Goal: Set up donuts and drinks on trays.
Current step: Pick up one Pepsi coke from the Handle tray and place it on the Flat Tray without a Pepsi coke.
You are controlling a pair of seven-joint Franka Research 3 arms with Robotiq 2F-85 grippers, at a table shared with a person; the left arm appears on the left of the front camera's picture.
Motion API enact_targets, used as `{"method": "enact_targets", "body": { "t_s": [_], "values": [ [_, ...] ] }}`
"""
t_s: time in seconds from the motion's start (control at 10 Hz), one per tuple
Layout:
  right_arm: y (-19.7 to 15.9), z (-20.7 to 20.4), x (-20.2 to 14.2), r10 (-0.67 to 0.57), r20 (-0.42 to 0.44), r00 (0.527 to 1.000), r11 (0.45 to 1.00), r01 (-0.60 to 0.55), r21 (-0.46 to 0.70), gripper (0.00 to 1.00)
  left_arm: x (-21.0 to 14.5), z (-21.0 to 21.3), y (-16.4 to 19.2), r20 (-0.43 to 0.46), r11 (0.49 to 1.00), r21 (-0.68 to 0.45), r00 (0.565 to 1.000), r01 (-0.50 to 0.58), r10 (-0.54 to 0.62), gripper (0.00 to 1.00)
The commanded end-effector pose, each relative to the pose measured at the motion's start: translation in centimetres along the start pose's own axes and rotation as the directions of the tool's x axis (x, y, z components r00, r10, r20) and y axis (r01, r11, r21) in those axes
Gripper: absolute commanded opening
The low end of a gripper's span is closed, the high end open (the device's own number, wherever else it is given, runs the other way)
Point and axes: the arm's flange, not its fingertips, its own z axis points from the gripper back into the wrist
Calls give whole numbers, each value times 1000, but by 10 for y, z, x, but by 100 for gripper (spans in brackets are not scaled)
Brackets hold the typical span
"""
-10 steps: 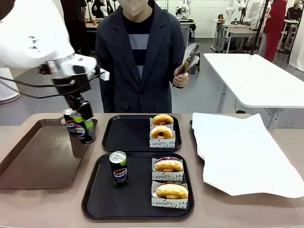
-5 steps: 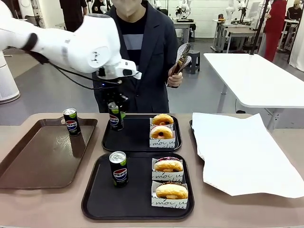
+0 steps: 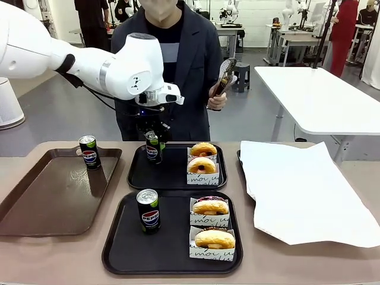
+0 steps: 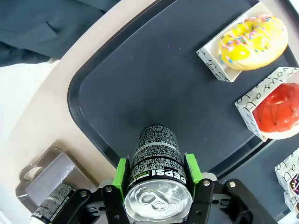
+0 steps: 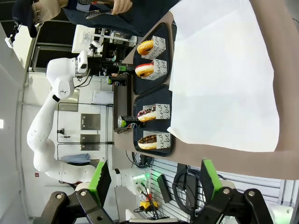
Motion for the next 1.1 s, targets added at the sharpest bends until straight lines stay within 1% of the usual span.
{"method": "enact_targets", "body": {
  "t_s": [0.0, 0.2, 0.3, 0.4, 0.6, 0.7, 0.8, 1.0],
  "values": [
    [-1, 0, 1, 14, 7, 1000, 1000, -14, 19, 100, 2, -10, 6, 8, 1000, -22, 1000, -18, 18, 58],
    [-1, 0, 1, 14, 7, 1000, 1000, -14, 19, 100, 0, -23, 6, -13, 1000, -27, 1000, -11, 11, 58],
    [-1, 0, 1, 14, 7, 1000, 1000, -14, 19, 100, 0, -23, 6, -30, 1000, -30, 1000, -2, 1, 90],
    [-1, 0, 1, 14, 7, 1000, 1000, -14, 19, 100, -4, -17, 4, -22, 1000, -23, 1000, 3, -3, 100],
    [-1, 0, 1, 14, 7, 1000, 1000, -14, 19, 100, -18, 4, 0, -3, 1000, -8, 1000, 28, -28, 100],
    [-1, 0, 1, 14, 7, 1000, 1000, -14, 19, 100, -33, 17, -3, 6, 1000, -6, 1000, 30, -30, 89],
    [-1, 0, 1, 14, 7, 1000, 1000, -14, 19, 100, -43, 26, -3, 21, 1000, 4, 999, 30, -30, 98],
    [-1, 0, 1, 14, 7, 1000, 1000, -14, 19, 100, -72, 48, 0, 37, 999, -39, 999, -23, 25, 100]
  ]
}}
